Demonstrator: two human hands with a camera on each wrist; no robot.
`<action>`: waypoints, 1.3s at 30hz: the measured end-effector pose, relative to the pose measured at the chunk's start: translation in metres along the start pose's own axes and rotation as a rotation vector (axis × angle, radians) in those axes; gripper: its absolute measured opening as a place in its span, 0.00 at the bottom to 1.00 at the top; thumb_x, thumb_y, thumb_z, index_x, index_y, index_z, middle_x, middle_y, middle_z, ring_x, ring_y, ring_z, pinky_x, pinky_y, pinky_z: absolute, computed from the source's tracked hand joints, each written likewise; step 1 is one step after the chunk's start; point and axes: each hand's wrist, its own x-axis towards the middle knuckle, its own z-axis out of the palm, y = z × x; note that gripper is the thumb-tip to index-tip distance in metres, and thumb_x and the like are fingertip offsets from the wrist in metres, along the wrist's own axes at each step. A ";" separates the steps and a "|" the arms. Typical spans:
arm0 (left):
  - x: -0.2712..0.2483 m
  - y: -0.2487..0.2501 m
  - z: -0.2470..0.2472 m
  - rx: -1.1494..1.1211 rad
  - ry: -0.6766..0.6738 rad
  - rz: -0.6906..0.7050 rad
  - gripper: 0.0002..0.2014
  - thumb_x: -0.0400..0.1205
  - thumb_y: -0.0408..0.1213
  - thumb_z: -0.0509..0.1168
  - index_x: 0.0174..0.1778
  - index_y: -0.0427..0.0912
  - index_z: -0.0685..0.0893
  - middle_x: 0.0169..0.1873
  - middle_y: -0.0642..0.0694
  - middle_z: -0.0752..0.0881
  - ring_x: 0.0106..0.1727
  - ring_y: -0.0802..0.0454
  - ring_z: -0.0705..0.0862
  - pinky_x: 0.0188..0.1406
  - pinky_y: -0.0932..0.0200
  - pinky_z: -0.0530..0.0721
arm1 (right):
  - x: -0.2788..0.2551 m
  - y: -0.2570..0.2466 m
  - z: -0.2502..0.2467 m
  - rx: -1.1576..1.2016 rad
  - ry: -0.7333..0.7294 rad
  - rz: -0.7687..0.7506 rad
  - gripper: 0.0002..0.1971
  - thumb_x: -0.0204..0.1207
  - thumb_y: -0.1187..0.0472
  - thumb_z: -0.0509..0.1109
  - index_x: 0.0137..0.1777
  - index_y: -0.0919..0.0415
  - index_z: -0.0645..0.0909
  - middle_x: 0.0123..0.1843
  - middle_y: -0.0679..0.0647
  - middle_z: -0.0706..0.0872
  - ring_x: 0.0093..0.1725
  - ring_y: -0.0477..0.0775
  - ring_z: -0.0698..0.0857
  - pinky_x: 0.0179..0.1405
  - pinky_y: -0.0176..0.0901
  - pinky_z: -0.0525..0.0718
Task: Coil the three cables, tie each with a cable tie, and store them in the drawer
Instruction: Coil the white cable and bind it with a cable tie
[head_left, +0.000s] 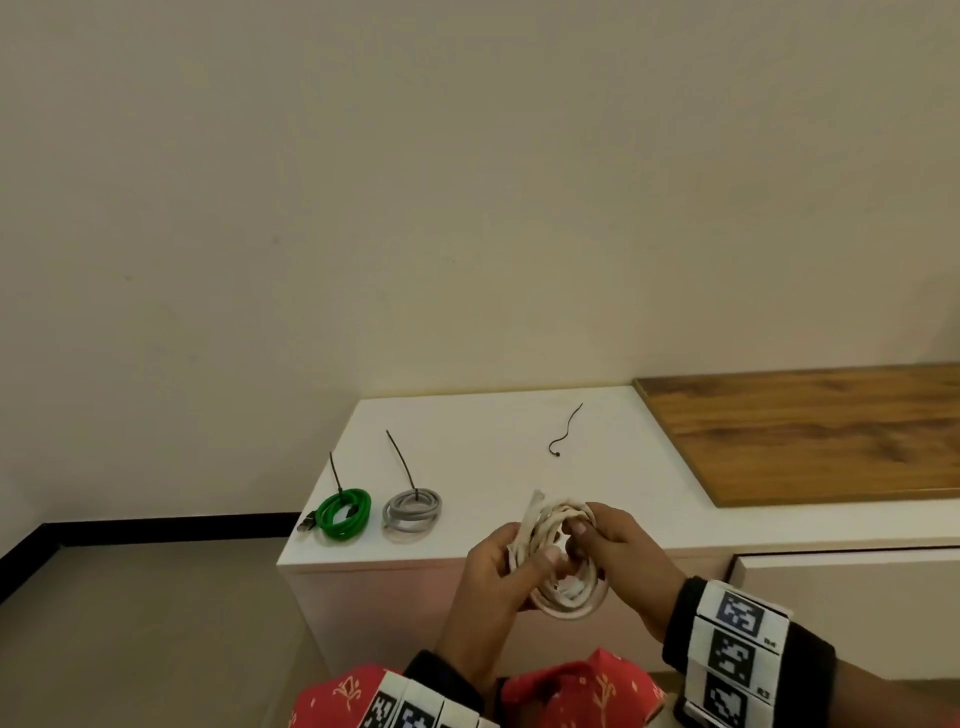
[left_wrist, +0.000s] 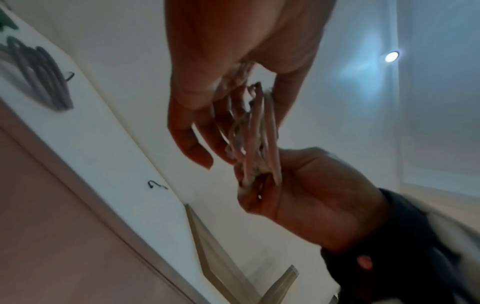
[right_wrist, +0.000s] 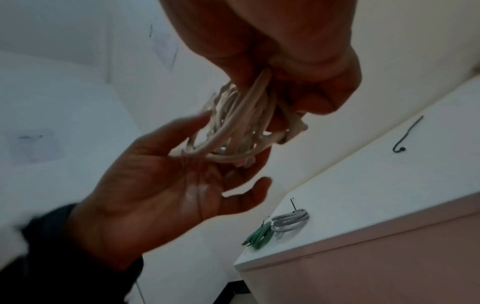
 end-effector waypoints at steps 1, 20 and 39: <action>0.003 0.002 -0.003 0.020 -0.033 0.012 0.17 0.70 0.47 0.69 0.47 0.38 0.84 0.34 0.41 0.88 0.39 0.45 0.85 0.41 0.52 0.84 | 0.000 0.001 0.000 -0.064 -0.004 -0.023 0.14 0.83 0.68 0.53 0.36 0.60 0.72 0.31 0.52 0.74 0.31 0.46 0.73 0.26 0.23 0.71; 0.071 -0.026 -0.019 0.367 0.011 0.109 0.08 0.84 0.41 0.55 0.39 0.53 0.74 0.26 0.52 0.79 0.26 0.62 0.80 0.33 0.68 0.78 | 0.065 0.019 0.013 -0.733 -0.079 -0.011 0.13 0.82 0.65 0.51 0.36 0.53 0.62 0.31 0.46 0.70 0.33 0.50 0.71 0.32 0.38 0.67; 0.188 -0.088 -0.070 0.220 0.345 0.030 0.13 0.83 0.40 0.56 0.33 0.41 0.74 0.24 0.45 0.79 0.20 0.64 0.78 0.24 0.74 0.74 | 0.328 0.092 -0.053 -1.319 -0.223 0.130 0.17 0.76 0.63 0.66 0.65 0.57 0.75 0.66 0.60 0.74 0.68 0.62 0.74 0.65 0.49 0.73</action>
